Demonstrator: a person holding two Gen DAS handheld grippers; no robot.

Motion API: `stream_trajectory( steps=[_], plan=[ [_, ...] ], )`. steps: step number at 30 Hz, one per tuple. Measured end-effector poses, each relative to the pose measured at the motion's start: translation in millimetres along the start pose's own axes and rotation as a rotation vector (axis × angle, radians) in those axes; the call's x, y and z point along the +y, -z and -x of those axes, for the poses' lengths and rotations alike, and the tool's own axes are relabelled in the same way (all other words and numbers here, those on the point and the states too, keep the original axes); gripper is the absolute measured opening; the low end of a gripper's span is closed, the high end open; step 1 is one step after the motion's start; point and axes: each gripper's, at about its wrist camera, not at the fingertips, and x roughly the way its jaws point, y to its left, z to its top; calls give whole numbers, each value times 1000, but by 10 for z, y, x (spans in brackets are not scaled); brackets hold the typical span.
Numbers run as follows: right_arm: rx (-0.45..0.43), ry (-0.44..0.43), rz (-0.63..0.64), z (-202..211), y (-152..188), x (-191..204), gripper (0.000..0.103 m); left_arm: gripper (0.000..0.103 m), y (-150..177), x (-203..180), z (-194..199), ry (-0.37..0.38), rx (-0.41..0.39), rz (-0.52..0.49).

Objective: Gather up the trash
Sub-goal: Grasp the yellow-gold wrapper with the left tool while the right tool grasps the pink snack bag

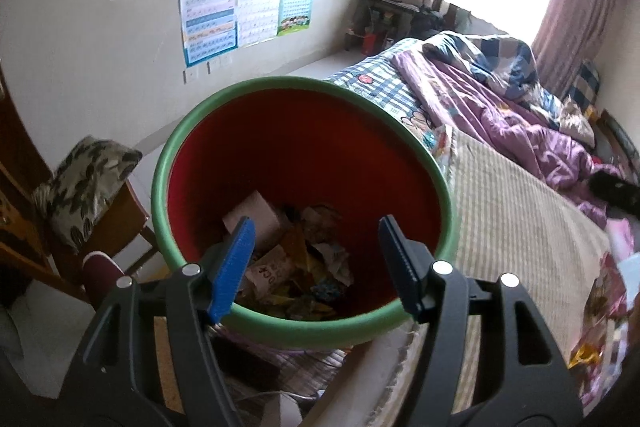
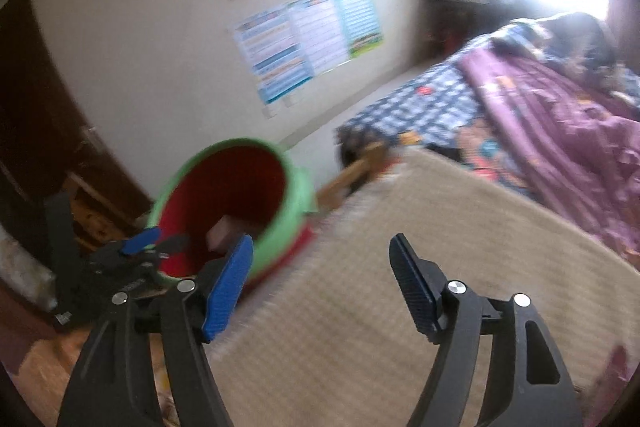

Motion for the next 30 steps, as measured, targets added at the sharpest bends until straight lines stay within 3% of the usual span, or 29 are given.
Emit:
stream_trajectory(
  steps=[5,10,19,23,26,28,30],
  plan=[
    [-22,163,-86,400,286,-584,69,61,56,-154,69,44,10,-18],
    [20,301,-195,680,747,-1083,69,61,180,-603,108,202,69,-61],
    [34,385,-349,1166,1296,-1482,69,65,819,-2091,229,583,257,-454],
    [73,381,-356,1318,1475,-1515,69,65,1087,-2490,236,665,313,-605],
    [98,391,-357,1387,1572,-1506,69,65,1245,-2693,171,670,347,-685],
    [106,382,-382,1414,1645,-1518,69,51,1364,-2805,105,659,393,-717],
    [118,362,-404,1411,1702,-1519,69,27,1402,-2821,50,666,441,-715]
  ],
)
